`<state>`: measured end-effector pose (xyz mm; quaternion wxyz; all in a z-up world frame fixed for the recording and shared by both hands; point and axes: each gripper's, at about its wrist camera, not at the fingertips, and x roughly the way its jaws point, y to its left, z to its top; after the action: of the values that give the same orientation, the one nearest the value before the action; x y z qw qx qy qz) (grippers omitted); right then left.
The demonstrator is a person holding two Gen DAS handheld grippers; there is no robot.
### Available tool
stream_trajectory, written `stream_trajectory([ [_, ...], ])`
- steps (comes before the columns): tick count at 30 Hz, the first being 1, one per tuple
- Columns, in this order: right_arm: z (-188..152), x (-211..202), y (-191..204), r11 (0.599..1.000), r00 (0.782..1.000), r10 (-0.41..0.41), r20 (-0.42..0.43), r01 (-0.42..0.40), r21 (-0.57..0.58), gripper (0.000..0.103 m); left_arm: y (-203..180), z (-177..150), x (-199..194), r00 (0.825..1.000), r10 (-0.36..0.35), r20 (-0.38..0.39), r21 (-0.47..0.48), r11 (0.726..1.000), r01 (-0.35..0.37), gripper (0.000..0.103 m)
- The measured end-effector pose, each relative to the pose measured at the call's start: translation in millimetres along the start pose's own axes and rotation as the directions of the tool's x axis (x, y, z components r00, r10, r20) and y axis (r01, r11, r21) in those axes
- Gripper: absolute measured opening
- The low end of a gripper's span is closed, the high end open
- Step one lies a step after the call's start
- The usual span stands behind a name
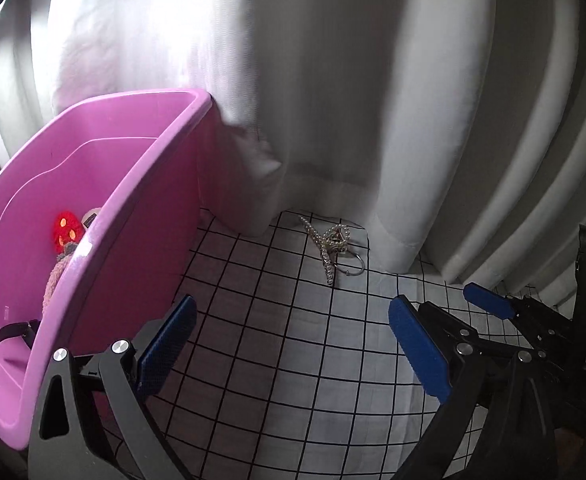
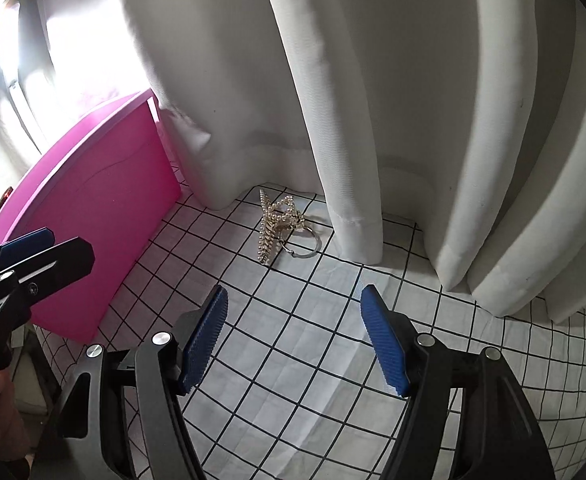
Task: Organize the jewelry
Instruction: 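Withdraw both tools and move them toward the pearl clip and silver bangle, then close left tool on the pearl hair clip while right tool approaches the silver bangle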
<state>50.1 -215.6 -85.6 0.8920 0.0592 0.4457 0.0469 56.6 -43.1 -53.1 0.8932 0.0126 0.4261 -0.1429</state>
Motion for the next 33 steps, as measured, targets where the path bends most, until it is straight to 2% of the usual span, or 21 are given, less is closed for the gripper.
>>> stream_trajectory([
  [6,5,46,-13,0.999,0.999,0.031,-0.042,-0.030,0.019,0.066,3,3,42,0.998,0.056,-0.026,-0.010,0.998,-0.056,0.095],
  [17,12,116,-20,1.000,0.996,0.025,-0.081,-0.024,0.016,0.066,13,2,95,0.995,0.070,-0.067,-0.049,0.996,-0.073,0.095],
  [26,22,150,-17,0.999,0.997,0.012,-0.082,-0.014,-0.029,0.066,22,3,112,0.994,0.076,-0.084,-0.068,0.994,-0.082,0.095],
  [33,33,165,-10,0.996,0.997,-0.063,-0.037,0.061,-0.069,0.066,25,1,122,0.992,0.080,-0.099,-0.071,0.994,-0.087,0.095],
])
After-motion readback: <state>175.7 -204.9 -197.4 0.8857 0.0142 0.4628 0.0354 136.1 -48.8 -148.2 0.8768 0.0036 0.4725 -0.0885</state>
